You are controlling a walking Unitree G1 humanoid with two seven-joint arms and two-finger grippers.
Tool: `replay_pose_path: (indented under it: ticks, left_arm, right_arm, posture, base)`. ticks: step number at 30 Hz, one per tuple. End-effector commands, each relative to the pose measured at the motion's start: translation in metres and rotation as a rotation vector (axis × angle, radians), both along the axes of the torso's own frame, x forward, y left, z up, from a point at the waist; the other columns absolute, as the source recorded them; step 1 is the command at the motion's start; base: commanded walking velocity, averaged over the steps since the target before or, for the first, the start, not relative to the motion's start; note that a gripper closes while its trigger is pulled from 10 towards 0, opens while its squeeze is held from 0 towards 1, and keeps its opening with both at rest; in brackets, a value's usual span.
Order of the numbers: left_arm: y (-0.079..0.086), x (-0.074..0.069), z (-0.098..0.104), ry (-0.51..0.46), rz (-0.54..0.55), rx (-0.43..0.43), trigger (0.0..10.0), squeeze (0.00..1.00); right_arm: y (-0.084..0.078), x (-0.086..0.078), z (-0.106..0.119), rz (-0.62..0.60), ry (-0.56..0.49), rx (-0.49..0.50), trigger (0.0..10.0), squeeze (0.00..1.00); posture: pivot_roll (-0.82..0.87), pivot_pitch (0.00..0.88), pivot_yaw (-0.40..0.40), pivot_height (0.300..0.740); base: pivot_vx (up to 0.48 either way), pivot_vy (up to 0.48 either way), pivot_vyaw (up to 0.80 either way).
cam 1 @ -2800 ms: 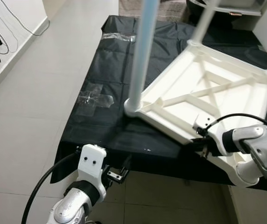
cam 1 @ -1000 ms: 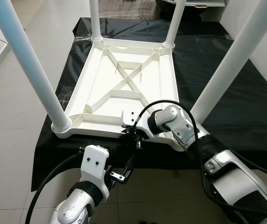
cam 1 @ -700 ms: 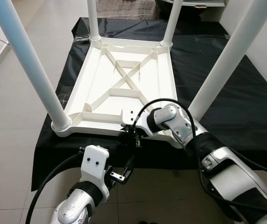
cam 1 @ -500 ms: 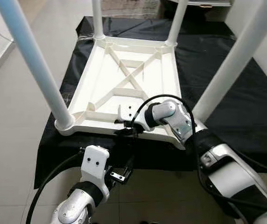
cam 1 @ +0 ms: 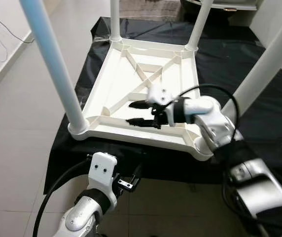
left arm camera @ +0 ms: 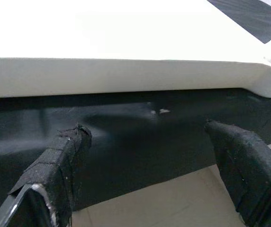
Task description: Building children table
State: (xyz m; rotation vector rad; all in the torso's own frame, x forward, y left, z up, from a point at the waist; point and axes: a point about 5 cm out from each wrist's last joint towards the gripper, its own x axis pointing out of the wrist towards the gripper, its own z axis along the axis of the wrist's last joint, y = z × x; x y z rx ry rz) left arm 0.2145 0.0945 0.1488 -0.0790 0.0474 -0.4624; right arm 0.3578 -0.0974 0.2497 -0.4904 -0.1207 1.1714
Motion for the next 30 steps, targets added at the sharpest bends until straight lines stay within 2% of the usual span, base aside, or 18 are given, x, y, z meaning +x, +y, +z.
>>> replay_pose_path:
  ticks: [1, 4, 5, 10, 11, 13, 14, 15, 16, 17, 18, 20, 21, 25, 28, 30]
  left_arm:
    - [0.001, 0.0, -0.006, 0.019, -0.001, 0.003, 10.0, 0.0]
    - [0.006, 0.008, -0.012, 0.014, 0.016, 0.016, 10.0, 0.0]
    - [0.006, 0.008, -0.012, 0.014, 0.016, 0.016, 10.0, 0.0]
    - [0.009, 0.016, -0.016, 0.005, 0.023, 0.032, 10.0, 0.0]
    - [0.009, 0.016, -0.016, 0.005, 0.023, 0.032, 10.0, 0.0]
    - [0.011, 0.021, -0.019, -0.003, 0.029, 0.042, 10.0, 0.0]
    - [0.011, 0.021, -0.019, -0.003, 0.029, 0.042, 10.0, 0.0]
    - [0.012, 0.023, -0.02, -0.005, 0.033, 0.049, 10.0, 0.0]
    - [0.012, 0.023, -0.02, -0.005, 0.033, 0.049, 10.0, 0.0]
    - [0.013, 0.025, -0.021, -0.011, 0.041, 0.062, 10.0, 0.0]
    - [0.013, 0.025, -0.021, -0.011, 0.041, 0.062, 10.0, 0.0]
    - [0.016, 0.03, -0.024, -0.023, 0.055, 0.092, 10.0, 0.0]
    - [0.017, 0.032, -0.025, -0.027, 0.059, 0.101, 10.0, 0.0]
    - [0.017, 0.033, -0.026, -0.032, 0.062, 0.106, 10.0, 0.0]
    - [0.019, 0.036, -0.027, -0.034, 0.066, 0.119, 10.0, 0.0]
    - [0.021, 0.038, -0.029, -0.034, 0.067, 0.128, 10.0, 0.0]
  right_arm:
    - [-0.005, -0.001, 0.006, -0.031, -0.017, 0.053, 10.0, 0.0]
    - [-0.003, -0.021, -0.008, -0.14, -0.051, 0.202, 10.0, 0.0]
    - [-0.003, -0.021, -0.008, -0.14, -0.051, 0.202, 10.0, 0.0]
    - [0.002, -0.046, -0.03, -0.244, -0.004, 0.316, 10.0, 0.0]
    - [0.002, -0.046, -0.03, -0.244, -0.004, 0.316, 10.0, 0.0]
    - [-0.002, -0.051, -0.034, -0.364, -0.036, 0.386, 10.0, 0.0]
    - [-0.002, -0.051, -0.034, -0.364, -0.036, 0.386, 10.0, 0.0]
    - [-0.005, -0.051, -0.036, -0.44, -0.043, 0.428, 10.0, 0.0]
    - [-0.005, -0.051, -0.036, -0.44, -0.043, 0.428, 10.0, 0.0]
    - [-0.013, -0.052, -0.036, -0.553, -0.07, 0.474, 10.0, 0.0]
    - [-0.013, -0.052, -0.036, -0.553, -0.07, 0.474, 10.0, 0.0]
    - [-0.034, -0.056, -0.037, -0.789, -0.173, 0.512, 10.0, 0.0]
    - [-0.04, -0.059, -0.036, -0.861, -0.214, 0.516, 10.0, 0.0]
    - [-0.045, -0.062, -0.035, -0.914, -0.239, 0.516, 10.0, 0.0]
    - [-0.048, -0.07, -0.032, -0.975, -0.296, 0.523, 10.0, 0.0]
    - [-0.049, -0.075, -0.023, -1.014, -0.373, 0.537, 10.0, 0.0]
  posture:
    - [0.15, 0.11, -0.059, 0.74]
    - [0.14, 0.059, -0.047, 0.74]
    - [0.14, 0.059, -0.047, 0.74]
    - [0.14, 0.025, -0.04, 0.74]
    - [0.14, 0.025, -0.04, 0.74]
    - [0.14, 0.011, -0.037, 0.74]
    - [0.14, 0.011, -0.037, 0.74]
    - [0.14, 0.0, -0.032, 0.74]
    - [0.14, 0.0, -0.032, 0.74]
    - [0.14, 0.0, -0.032, 0.74]
    - [0.14, 0.0, -0.032, 0.74]
    - [0.14, 0.0, -0.023, 0.74]
    - [0.14, 0.0, -0.023, 0.74]
    - [0.14, 0.0, -0.023, 0.74]
    - [0.14, 0.0, -0.009, 0.74]
    - [0.15, 0.0, 0.002, 0.74]
  base:
    - [0.0, 0.0, 0.0]
    - [0.0, 0.0, 0.0]
    - [0.0, 0.0, 0.0]
    - [0.0, 0.0, 0.0]
    - [0.0, 0.0, 0.0]
    - [0.0, 0.0, 0.0]
    - [0.0, 0.0, 0.0]
    - [0.0, 0.0, 0.0]
    - [0.0, 0.0, 0.0]
    - [0.0, 0.0, 0.0]
    - [0.0, 0.0, 0.0]
    - [0.0, 0.0, 0.0]
    - [0.0, 0.0, 0.0]
    - [0.0, 0.0, 0.0]
    - [0.0, 0.0, 0.0]
    - [0.0, 0.0, 0.0]
